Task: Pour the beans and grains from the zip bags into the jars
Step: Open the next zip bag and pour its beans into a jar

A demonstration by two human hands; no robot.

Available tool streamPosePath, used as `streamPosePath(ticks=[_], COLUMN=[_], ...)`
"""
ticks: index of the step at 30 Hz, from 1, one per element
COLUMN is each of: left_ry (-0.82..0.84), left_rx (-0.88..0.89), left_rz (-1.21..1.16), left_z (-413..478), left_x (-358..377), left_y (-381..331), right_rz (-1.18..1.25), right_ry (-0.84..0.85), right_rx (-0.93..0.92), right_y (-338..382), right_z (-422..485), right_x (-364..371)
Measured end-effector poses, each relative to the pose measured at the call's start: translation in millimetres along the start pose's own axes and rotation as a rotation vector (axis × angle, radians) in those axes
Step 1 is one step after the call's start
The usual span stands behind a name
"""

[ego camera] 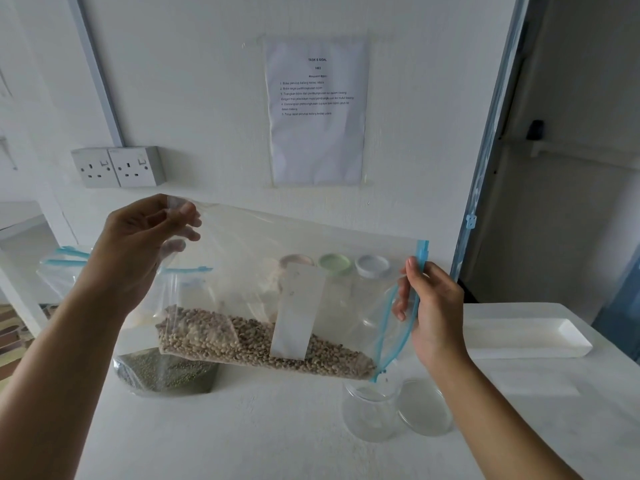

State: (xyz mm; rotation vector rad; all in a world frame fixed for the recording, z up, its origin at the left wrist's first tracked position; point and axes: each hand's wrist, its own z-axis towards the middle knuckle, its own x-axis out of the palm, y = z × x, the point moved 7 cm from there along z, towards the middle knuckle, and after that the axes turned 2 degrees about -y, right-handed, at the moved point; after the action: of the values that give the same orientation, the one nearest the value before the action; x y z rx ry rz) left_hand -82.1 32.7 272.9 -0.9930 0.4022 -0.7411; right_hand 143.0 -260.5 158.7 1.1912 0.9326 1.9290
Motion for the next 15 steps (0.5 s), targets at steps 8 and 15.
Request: streamPosePath(ticks=[8,15], left_ry=[0.043,0.027], left_rx=[0.008,-0.014], left_rz=[0.038,0.021], left_z=[8.4,5.3], left_x=[11.4,3.8], left_y=[-3.9,4.1], right_rz=[0.03,0.025], right_ry=[-0.033,-0.015], right_rx=[0.032,0.022], right_y=[-10.4,-9.9], right_z=[2.6,4.5], right_x=[-6.9,-1.9])
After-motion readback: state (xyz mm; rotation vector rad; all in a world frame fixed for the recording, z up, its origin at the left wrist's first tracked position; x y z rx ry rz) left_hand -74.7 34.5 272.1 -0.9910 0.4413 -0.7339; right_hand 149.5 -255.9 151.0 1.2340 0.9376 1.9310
